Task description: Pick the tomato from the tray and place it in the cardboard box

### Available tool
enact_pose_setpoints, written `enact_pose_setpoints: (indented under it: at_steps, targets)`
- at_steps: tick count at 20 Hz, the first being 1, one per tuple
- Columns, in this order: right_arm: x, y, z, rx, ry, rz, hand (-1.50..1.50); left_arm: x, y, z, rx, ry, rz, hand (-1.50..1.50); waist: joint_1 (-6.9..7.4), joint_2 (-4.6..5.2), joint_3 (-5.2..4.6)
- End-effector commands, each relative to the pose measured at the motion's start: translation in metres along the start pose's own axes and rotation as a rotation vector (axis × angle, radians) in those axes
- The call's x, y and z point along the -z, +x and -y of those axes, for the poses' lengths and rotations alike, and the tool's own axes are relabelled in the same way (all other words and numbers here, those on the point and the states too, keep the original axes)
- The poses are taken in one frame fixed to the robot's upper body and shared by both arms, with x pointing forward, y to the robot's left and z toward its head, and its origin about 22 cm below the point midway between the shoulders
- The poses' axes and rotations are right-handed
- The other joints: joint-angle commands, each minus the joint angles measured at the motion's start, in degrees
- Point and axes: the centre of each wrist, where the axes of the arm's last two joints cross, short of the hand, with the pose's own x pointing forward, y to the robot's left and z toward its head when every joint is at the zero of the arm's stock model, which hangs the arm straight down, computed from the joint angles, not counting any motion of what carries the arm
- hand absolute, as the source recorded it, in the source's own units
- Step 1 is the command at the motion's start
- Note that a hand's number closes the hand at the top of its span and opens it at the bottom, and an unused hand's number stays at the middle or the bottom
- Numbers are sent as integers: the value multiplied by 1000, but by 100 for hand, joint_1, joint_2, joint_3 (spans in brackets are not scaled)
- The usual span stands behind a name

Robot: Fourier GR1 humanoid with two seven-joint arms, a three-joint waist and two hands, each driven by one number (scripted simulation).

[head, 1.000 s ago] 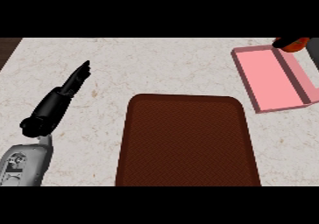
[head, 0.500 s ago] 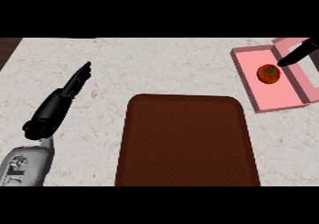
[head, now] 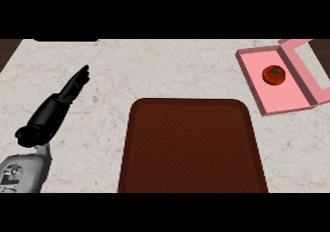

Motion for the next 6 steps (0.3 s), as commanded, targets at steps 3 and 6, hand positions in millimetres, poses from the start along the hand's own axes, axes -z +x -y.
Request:
enact_pose_setpoints:
  at_steps: [3, 6]
  targets:
    - [4, -41, 24, 267, -193, -31, -150, 9, 11, -5, 10, 16, 13, 0, 10, 17, -13]
    - [8, -70, 57, 308, -243, -7, -150, 1, -4, -5, 2, 7, 5, 0, -13, 17, -17]
